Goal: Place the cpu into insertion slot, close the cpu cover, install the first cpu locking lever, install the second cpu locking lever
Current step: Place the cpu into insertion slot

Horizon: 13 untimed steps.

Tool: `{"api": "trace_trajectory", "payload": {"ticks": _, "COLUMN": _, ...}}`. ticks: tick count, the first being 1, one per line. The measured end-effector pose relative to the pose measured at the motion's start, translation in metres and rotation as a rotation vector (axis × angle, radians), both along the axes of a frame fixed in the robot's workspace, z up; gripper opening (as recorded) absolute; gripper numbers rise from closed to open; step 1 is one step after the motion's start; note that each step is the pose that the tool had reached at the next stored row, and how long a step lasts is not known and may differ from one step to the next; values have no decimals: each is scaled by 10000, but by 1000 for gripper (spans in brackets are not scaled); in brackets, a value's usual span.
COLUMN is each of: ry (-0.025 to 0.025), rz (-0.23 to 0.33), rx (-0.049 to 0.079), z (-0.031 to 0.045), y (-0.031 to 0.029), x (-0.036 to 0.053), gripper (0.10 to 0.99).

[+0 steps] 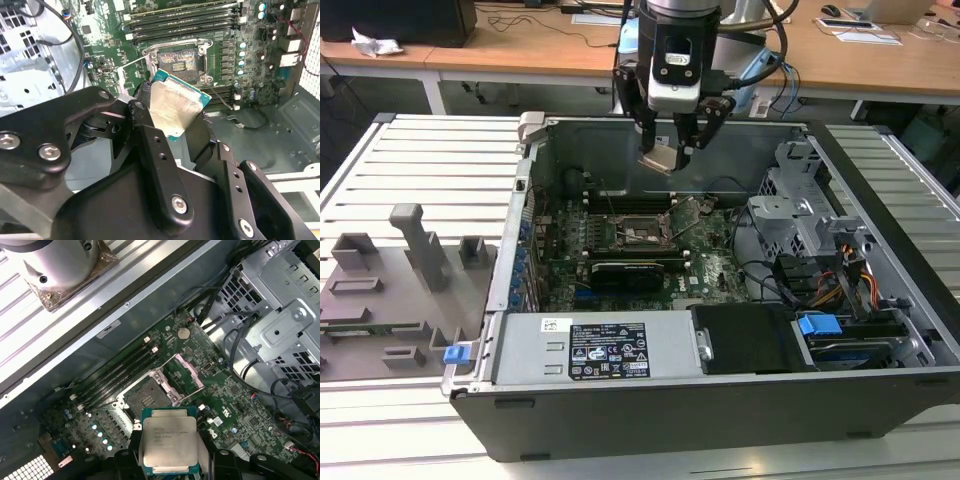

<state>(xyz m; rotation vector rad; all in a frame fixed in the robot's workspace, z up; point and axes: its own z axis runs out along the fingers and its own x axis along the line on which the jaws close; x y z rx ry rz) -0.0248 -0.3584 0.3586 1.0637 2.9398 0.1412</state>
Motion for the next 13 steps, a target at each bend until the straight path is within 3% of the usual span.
{"api": "trace_trajectory", "payload": {"ticks": 13, "ry": 0, "rz": -1690, "rx": 0, "z": -17, "y": 0, "x": 0, "gripper": 522}}
